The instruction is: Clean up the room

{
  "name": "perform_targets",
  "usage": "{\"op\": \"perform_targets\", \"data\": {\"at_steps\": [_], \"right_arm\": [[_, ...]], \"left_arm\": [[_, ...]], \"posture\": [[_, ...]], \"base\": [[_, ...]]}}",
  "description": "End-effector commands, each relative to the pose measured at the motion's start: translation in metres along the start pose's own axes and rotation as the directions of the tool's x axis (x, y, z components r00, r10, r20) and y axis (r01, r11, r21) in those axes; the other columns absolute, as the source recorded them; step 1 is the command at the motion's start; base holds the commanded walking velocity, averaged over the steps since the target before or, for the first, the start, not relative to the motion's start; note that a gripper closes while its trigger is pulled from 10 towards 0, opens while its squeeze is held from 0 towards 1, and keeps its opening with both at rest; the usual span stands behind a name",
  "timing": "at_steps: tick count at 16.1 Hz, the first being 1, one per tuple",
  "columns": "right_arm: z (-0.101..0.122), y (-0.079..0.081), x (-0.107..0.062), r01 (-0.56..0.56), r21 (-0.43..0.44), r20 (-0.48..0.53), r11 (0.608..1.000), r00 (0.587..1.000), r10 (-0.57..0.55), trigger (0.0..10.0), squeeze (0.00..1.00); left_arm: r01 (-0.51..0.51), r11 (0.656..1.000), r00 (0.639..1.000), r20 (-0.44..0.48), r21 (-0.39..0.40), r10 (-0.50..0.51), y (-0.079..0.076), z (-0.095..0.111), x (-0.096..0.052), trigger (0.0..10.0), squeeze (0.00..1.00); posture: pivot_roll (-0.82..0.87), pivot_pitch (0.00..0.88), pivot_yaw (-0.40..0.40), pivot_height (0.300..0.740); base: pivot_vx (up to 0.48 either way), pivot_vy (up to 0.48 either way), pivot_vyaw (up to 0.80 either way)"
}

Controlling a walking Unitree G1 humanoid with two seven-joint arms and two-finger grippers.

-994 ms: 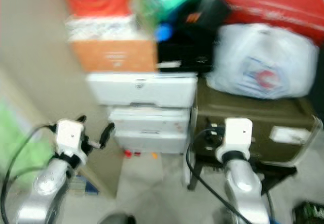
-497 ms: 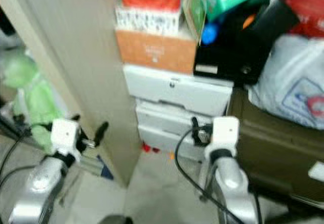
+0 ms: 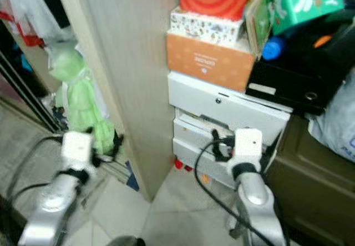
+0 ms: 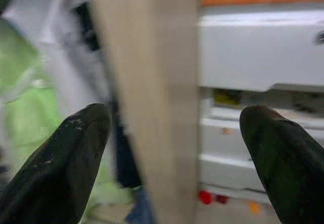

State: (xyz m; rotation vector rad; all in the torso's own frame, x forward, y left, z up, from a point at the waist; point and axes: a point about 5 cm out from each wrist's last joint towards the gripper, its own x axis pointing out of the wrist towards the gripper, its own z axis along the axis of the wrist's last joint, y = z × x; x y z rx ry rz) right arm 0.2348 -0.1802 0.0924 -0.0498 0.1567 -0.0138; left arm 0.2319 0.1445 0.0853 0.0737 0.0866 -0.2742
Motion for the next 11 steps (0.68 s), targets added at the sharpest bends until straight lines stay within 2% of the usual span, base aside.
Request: {"op": "perform_targets", "data": {"at_steps": [1, 5, 6, 8, 11], "right_arm": [[0.0064, 0.0082, 0.0067, -0.037, 0.005, 0.024, 0.999, 0.999, 0.037, 10.0, 0.00], [0.0050, 0.0100, 0.0116, -0.033, 0.024, 0.028, 0.999, 0.999, 0.033, 10.0, 0.00], [0.0044, 0.0095, 0.0115, -0.031, -0.005, 0.022, 1.000, 0.999, 0.031, 10.0, 0.00], [0.0064, 0.0103, 0.0102, -0.029, -0.018, 0.038, 0.999, 0.999, 0.030, 10.0, 0.00], [0.0074, 0.0074, 0.0061, -0.009, 0.007, 0.043, 1.000, 0.999, 0.008, 10.0, 0.00]], "left_arm": [[-0.026, 0.999, 1.000, 0.012, 0.022, 0.026, 0.0060, 0.0035, -0.0018, 10.0, 0.00], [-0.030, 0.999, 0.999, 0.013, 0.020, 0.030, 0.0039, 0.0030, -0.0039, 10.0, 0.00], [-0.031, 0.999, 0.999, 0.012, 0.022, 0.031, 0.0053, 0.0031, -0.0041, 10.0, 0.00], [-0.018, 0.999, 1.000, 0.009, 0.028, 0.018, 0.0052, 0.0031, -0.0036, 10.0, 0.00], [-0.013, 0.999, 1.000, 0.008, 0.032, 0.012, 0.0051, 0.0038, -0.0031, 10.0, 0.00]], "posture": [[0.01, 0.000, -0.046, 0.740], [0.01, 0.000, -0.037, 0.740], [0.01, 0.000, -0.030, 0.740], [0.00, 0.000, -0.018, 0.740], [-0.02, 0.000, -0.004, 0.740]], "base": [[0.000, 0.000, 0.00], [0.000, 0.000, 0.00], [0.000, 0.000, 0.00], [0.000, 0.000, 0.80], [0.000, 0.000, 0.80]]}}
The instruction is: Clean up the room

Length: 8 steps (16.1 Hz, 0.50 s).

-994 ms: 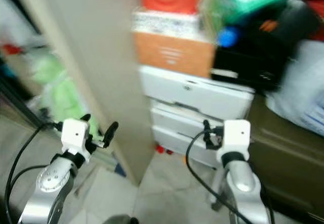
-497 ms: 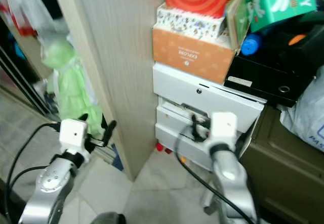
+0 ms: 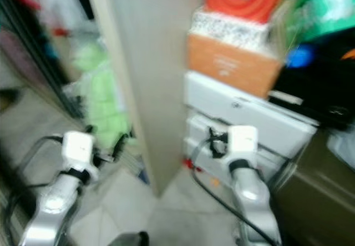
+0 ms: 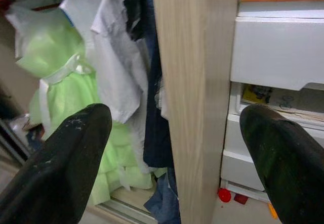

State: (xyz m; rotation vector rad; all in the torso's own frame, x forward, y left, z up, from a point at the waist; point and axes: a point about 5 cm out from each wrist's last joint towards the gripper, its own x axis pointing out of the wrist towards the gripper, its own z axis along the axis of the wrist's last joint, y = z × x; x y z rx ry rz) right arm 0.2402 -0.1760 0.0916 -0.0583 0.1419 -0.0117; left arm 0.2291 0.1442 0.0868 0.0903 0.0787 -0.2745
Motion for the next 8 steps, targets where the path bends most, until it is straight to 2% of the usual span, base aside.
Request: {"op": "perform_targets", "data": {"at_steps": [1, 8], "right_arm": [[0.0066, 0.0031, 0.0001, -0.004, 0.019, 0.027, 1.000, 1.000, 0.003, 10.0, 0.00], [0.0056, 0.0061, 0.0012, -0.024, 0.020, 0.020, 1.000, 1.000, 0.024, 10.0, 0.00]], "left_arm": [[-0.011, 1.000, 1.000, -0.001, 0.014, 0.011, 0.0055, 0.0017, -0.0012, 10.0, 0.00], [-0.009, 1.000, 1.000, -0.007, 0.021, 0.010, 0.0060, 0.0021, -0.0035, 10.0, 0.00]], "posture": [[-0.01, 0.000, -0.003, 0.740], [0.00, 0.000, -0.008, 0.740]], "base": [[0.000, 0.000, 0.80], [0.000, 0.000, 0.80]]}}
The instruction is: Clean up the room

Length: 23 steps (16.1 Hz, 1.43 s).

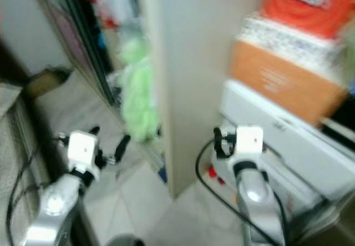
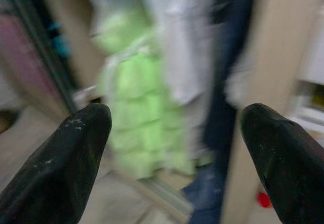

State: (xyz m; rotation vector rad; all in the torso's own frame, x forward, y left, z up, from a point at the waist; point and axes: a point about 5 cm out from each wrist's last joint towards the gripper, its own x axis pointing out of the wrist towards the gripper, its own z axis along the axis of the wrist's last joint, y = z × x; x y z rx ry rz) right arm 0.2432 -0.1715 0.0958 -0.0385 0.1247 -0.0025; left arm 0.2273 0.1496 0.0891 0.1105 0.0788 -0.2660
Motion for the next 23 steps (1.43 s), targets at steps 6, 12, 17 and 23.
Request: {"op": "perform_targets", "data": {"at_steps": [6, 12, 17, 23], "right_arm": [[0.000, -0.019, -0.043, 0.058, -0.067, -0.039, 0.996, 0.997, -0.061, 10.0, 0.00], [-0.024, -0.024, -0.070, -0.328, -0.014, -0.338, 0.944, 0.891, 0.304, 10.0, 0.00], [-0.015, -0.015, -0.063, -0.607, 0.107, -0.397, 0.787, 0.700, 0.594, 10.0, 0.00], [0.002, 0.009, -0.047, -0.709, 0.111, -0.276, 0.696, 0.651, 0.707, 10.0, 0.00]], "left_arm": [[-0.014, 1.000, 1.000, -0.012, 0.020, 0.015, 0.006, 0.001, -0.011, 10.0, 0.00], [0.006, 1.000, 1.000, -0.016, 0.025, -0.005, 0.006, 0.002, -0.004, 10.0, 0.00], [0.007, 1.000, 1.000, -0.022, 0.028, -0.007, 0.007, 0.002, -0.002, 10.0, 0.00], [0.002, 0.999, 1.000, -0.026, 0.033, -0.001, 0.005, 0.002, -0.004, 10.0, 0.00]], "posture": [[-0.01, 0.000, -0.016, 0.740], [-0.05, 0.000, 0.007, 0.740], [-0.04, 0.000, 0.001, 0.740], [-0.02, 0.000, -0.004, 0.740]], "base": [[0.000, 0.000, 0.80], [0.000, 0.000, 0.80], [0.000, 0.000, 0.80], [0.000, 0.000, 0.80]]}}
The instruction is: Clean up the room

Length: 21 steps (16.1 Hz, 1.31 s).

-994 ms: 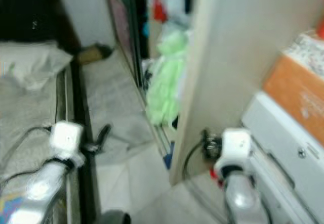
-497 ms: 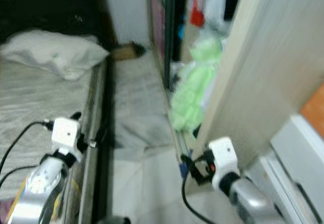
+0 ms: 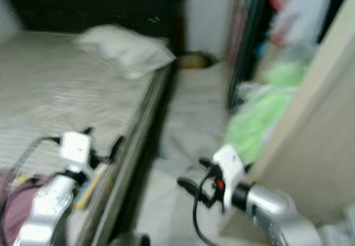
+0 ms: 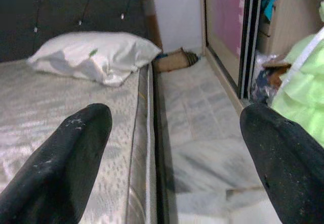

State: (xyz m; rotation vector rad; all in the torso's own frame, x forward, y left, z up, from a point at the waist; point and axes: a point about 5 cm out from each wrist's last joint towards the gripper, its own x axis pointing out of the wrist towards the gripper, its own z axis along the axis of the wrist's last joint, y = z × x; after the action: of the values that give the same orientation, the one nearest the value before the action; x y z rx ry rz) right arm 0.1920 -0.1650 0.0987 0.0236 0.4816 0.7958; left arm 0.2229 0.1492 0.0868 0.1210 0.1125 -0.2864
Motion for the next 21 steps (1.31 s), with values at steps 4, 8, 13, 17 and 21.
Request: {"op": "perform_targets", "data": {"at_steps": [4, 8, 13, 17, 21], "right_arm": [[0.030, -0.023, 0.010, 0.218, -0.044, 0.182, 0.975, 0.961, -0.207, 10.0, 0.00], [0.046, -0.037, 0.017, 0.440, 0.078, 0.314, 0.895, 0.841, -0.441, 10.0, 0.00], [0.049, -0.032, 0.030, 0.508, 0.172, 0.337, 0.844, 0.775, -0.534, 10.0, 0.00], [0.048, -0.031, 0.033, 0.514, 0.195, 0.336, 0.835, 0.765, -0.549, 10.0, 0.00], [0.046, -0.027, 0.034, 0.535, 0.185, 0.339, 0.825, 0.753, -0.564, 10.0, 0.00]], "left_arm": [[-0.017, 0.999, 1.000, 0.008, 0.034, 0.017, 0.007, 0.004, 0.001, 10.0, 0.00], [-0.059, 0.998, 0.998, -0.006, -0.001, 0.059, 0.007, 0.003, 0.000, 10.0, 0.00], [-0.028, 1.000, 1.000, 0.000, -0.013, 0.028, 0.004, 0.004, 0.002, 10.0, 0.00], [-0.051, 0.999, 0.999, 0.010, 0.008, 0.050, 0.006, 0.005, 0.003, 10.0, 0.00], [-0.068, 0.998, 0.997, 0.034, 0.006, 0.068, 0.006, 0.007, 0.005, 10.0, 0.00]], "posture": [[-0.03, 0.000, -0.002, 0.740], [-0.02, 0.000, 0.001, 0.740], [-0.02, 0.000, 0.000, 0.740], [-0.02, 0.000, -0.003, 0.740], [-0.02, 0.000, -0.003, 0.740]], "base": [[0.000, 0.000, 0.80], [0.000, 0.000, 0.80], [0.000, 0.000, 0.80], [0.000, 0.000, 0.80], [0.000, 0.000, 0.80]]}}
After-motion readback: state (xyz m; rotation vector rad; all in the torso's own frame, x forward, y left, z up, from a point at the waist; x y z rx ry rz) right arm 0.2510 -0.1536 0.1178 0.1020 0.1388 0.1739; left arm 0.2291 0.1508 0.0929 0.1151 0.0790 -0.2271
